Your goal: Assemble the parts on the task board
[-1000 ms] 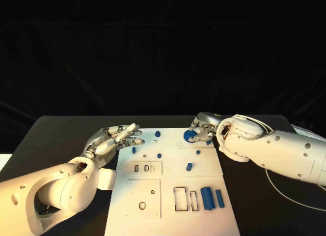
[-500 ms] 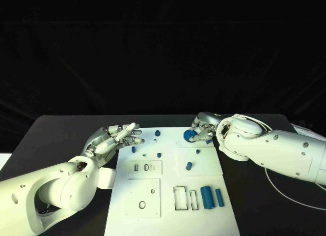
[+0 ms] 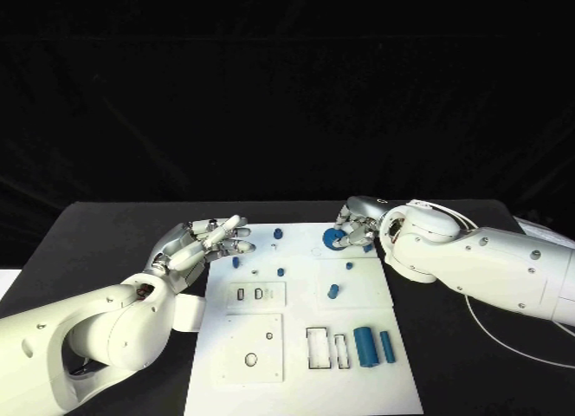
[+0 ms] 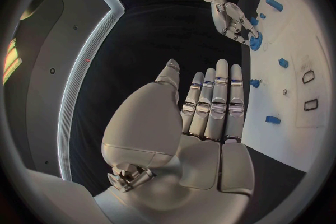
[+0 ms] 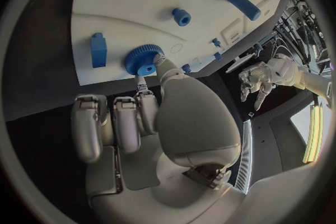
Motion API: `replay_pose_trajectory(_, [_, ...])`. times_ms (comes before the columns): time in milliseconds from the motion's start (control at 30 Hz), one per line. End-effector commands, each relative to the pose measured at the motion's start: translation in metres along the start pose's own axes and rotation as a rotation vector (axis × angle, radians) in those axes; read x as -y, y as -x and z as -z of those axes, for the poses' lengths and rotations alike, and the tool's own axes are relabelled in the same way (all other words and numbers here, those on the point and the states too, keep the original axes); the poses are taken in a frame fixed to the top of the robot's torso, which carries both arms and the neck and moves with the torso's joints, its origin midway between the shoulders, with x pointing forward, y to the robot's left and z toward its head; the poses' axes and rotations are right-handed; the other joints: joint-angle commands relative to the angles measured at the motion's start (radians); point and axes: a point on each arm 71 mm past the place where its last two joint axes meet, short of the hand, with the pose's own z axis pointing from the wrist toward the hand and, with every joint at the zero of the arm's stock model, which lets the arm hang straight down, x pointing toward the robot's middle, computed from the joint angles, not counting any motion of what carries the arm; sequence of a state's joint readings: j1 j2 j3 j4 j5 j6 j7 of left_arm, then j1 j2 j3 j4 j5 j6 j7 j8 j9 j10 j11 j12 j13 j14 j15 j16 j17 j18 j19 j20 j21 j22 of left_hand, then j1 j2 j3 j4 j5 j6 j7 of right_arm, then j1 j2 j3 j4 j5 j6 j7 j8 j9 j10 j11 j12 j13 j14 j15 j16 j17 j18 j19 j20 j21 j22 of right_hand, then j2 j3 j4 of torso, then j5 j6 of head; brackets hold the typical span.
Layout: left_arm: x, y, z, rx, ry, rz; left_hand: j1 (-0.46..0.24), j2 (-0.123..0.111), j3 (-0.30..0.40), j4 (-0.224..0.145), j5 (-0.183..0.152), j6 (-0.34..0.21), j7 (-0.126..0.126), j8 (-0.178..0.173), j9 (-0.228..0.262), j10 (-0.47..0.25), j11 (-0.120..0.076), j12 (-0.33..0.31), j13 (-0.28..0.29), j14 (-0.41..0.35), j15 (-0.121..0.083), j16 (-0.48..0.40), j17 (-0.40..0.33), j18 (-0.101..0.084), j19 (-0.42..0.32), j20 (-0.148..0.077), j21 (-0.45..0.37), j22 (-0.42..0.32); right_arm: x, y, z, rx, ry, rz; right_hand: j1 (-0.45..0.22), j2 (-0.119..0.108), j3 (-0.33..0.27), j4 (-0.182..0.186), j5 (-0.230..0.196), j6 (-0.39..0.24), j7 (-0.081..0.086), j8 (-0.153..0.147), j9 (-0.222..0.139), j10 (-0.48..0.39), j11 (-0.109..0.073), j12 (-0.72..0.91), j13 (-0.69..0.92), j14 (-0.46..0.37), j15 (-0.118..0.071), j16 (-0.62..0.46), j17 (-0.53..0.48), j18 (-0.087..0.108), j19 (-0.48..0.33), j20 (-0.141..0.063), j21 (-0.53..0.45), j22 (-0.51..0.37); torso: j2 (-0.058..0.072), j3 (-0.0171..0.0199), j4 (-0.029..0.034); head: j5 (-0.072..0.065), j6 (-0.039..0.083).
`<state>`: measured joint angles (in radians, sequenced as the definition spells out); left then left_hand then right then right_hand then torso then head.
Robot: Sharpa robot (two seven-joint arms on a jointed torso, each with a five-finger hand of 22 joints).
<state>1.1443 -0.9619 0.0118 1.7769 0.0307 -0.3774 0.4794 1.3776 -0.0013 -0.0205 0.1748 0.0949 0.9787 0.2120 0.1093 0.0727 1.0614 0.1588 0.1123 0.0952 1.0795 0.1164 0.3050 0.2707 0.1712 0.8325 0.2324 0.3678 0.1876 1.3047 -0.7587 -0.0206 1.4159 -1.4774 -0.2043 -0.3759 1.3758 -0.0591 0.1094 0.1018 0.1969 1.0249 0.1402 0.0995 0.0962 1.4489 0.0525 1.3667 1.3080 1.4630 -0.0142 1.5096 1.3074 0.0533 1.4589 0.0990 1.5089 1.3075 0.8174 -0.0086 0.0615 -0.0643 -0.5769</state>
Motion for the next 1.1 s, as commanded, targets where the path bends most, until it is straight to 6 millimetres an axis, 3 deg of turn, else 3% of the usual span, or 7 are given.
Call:
replay_pose_trajectory(33, [0.001,-0.003,0.000,-0.022,-0.006,0.012,0.001,0.010,-0.001,-0.008,-0.003,0.001,0.002,-0.006,-0.001,-0.005,0.003,-0.005,0.001,-0.007,0.001,-0.005,0.001,0.011,-0.004,0.000,0.003,0.000,0.002,-0.008,0.001,-0.004,-0.013,0.100,0.019,0.009,0.013,-0.009,-0.039,0.035,-0.013,0.020,0.011,0.017,-0.009,0.024,0.080,0.083,-0.009,0.006,0.130,-0.023,0.018,-0.005,0.011,0.133,0.000,-0.0010,0.0011,0.001,-0.002])
replay_pose_trajectory(167, [0.001,-0.002,0.000,-0.020,-0.006,0.011,0.001,0.010,-0.001,-0.008,-0.003,0.001,0.002,-0.006,-0.001,-0.005,0.003,-0.005,0.001,-0.007,0.001,-0.005,0.001,0.011,-0.004,0.000,0.003,0.000,0.000,-0.008,0.002,0.021,-0.011,0.131,0.032,0.017,0.030,-0.018,-0.045,0.062,-0.024,0.034,0.019,0.030,-0.019,0.043,0.101,0.083,-0.017,0.007,0.133,-0.028,0.033,-0.013,0.020,0.154,0.000,-0.0005,-0.0007,0.004,-0.003])
replay_pose_trajectory(400, [0.001,-0.002,0.000,-0.021,-0.006,0.011,0.000,0.011,-0.003,-0.009,-0.003,0.001,0.002,-0.007,-0.001,-0.006,0.004,-0.006,0.001,-0.008,0.001,-0.006,0.002,0.011,-0.005,0.001,0.003,0.000,-0.013,-0.008,0.008,0.096,0.026,0.118,0.028,0.028,0.046,-0.015,-0.059,0.065,-0.027,0.034,0.022,0.035,-0.022,0.050,0.109,0.083,-0.021,0.008,0.135,-0.031,0.044,-0.019,0.026,0.170,0.000,-0.0001,0.0008,0.002,-0.002])
replay_pose_trajectory(867, [0.000,-0.001,-0.001,-0.018,0.000,0.012,0.002,0.020,-0.002,-0.012,-0.003,0.001,0.002,-0.009,-0.001,-0.006,0.004,-0.008,0.001,-0.009,0.001,-0.007,0.004,0.011,-0.006,0.001,0.003,0.000,-0.064,-0.010,0.019,0.158,0.162,0.040,-0.012,0.019,0.073,0.007,-0.005,0.052,-0.024,0.019,0.022,0.032,-0.020,0.042,0.108,0.083,-0.021,0.008,0.134,-0.034,0.053,-0.021,0.031,0.183,0.000,-0.0019,0.0042,0.005,0.005])
replay_pose_trajectory(1100, [0.000,-0.001,-0.001,-0.017,0.001,0.012,0.004,0.022,-0.002,-0.013,-0.002,0.001,0.002,-0.009,-0.001,-0.006,0.004,-0.009,0.001,-0.010,0.001,-0.007,0.005,0.011,-0.007,0.001,0.003,0.000,-0.091,-0.014,0.014,0.160,0.208,0.028,-0.014,0.017,0.076,0.008,-0.002,0.049,-0.023,0.016,0.022,0.032,-0.019,0.041,0.108,0.083,-0.020,0.008,0.134,-0.035,0.054,-0.021,0.032,0.184,0.001,-0.0058,0.0097,0.004,0.005])
